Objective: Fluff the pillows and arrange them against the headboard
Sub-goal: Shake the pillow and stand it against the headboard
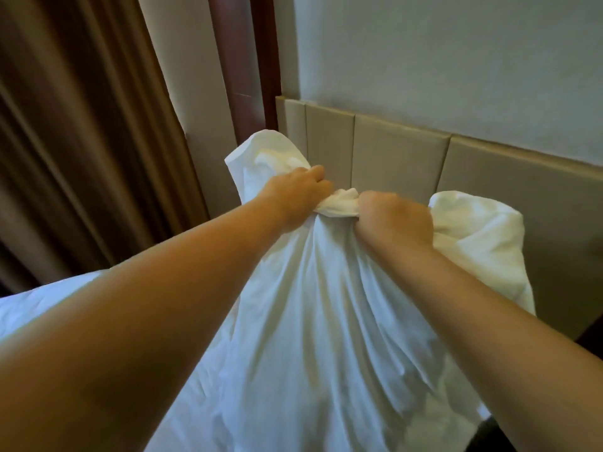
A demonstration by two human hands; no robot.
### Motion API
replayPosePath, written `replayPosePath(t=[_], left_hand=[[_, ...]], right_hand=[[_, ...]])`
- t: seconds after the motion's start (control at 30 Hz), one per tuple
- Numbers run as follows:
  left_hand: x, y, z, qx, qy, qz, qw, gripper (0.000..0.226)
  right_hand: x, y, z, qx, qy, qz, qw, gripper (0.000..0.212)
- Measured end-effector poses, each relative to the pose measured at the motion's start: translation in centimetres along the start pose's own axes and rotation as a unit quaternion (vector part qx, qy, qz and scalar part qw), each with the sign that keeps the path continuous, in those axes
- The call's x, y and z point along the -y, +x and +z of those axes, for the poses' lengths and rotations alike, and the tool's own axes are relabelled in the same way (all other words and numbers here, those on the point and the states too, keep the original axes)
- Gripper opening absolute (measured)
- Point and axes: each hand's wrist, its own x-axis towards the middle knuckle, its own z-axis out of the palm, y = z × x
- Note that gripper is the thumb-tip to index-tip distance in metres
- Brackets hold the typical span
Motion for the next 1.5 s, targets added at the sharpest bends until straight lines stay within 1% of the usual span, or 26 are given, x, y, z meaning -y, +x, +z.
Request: replayPosePath(t=[0.13,0.27,0.4,0.5,0.67,0.8,0.87,0.9,0.93,1.0,1.07,1.13,1.17,1.27,1.3,1.43,1.5], left_hand=[[1.5,3.4,-3.9,-0.064,0.005,0.007,0.998,0.039],[4.4,6.7,-6.0,-0.115,0.019,0.007,0.993,0.043],[9.9,8.7,-5.9,-0.103,0.081,0.012,0.991,0.043],[15.2,10.7,-3.9,-0.083,0.101,-0.006,0.991,0.044],[23.7,14.9,0.5,-0.048,0.114,-0.029,0.992,0.049],[29.5,19.3,4.4,-0.016,0.141,-0.024,0.99,0.051],[31.8,21.6,7.4,-0.002,0.146,-0.018,0.989,0.055],[32.7,22.6,9.3,0.007,0.144,-0.016,0.989,0.055],[33.3,23.5,11.5,0.022,0.139,-0.013,0.99,0.055],[33.7,24.8,16.7,0.077,0.117,-0.011,0.99,0.053],[33.4,25.3,22.2,0.125,0.094,-0.025,0.987,0.05],[33.4,25.7,26.3,0.129,0.059,-0.062,0.988,0.046],[33.5,26.0,27.4,0.123,0.038,-0.082,0.988,0.045],[34.7,28.5,28.5,0.092,0.01,-0.113,0.989,0.04],[35.1,29.7,28.5,0.081,0.013,-0.113,0.99,0.04],[36.5,34.5,28.2,0.056,0.021,-0.111,0.992,0.043],[37.1,36.6,28.2,0.043,0.0,-0.127,0.991,0.045]], right_hand=[[-0.4,3.4,-4.5,-0.026,-0.007,0.039,0.999,0.026],[0.1,7.1,-6.3,-0.088,0.012,0.05,0.995,0.026],[3.9,11.2,-5.3,-0.126,0.074,0.039,0.989,0.027],[7.3,15.5,-3.0,-0.131,0.115,0.029,0.984,0.028],[12.3,24.7,1.2,-0.098,0.166,0.019,0.981,0.029],[15.6,31.9,5.2,-0.029,0.212,0.052,0.976,0.025],[16.5,34.9,8.0,-0.006,0.217,0.053,0.975,0.02],[16.7,36.2,9.7,0.008,0.218,0.054,0.974,0.021],[16.9,37.2,11.6,0.03,0.218,0.058,0.974,0.022],[17.0,38.2,16.2,0.095,0.211,0.069,0.97,0.022],[16.6,38.1,20.8,0.164,0.191,0.071,0.965,0.02],[15.9,37.6,24.3,0.205,0.173,0.061,0.961,0.018],[15.3,37.6,25.4,0.213,0.167,0.058,0.961,0.02],[13.4,39.7,26.3,0.195,0.141,0.078,0.967,0.037],[12.7,40.8,26.2,0.183,0.132,0.08,0.971,0.037],[11.0,45.2,25.2,0.131,0.119,0.046,0.983,0.023],[10.4,46.7,24.9,0.118,0.129,0.051,0.983,0.023]])
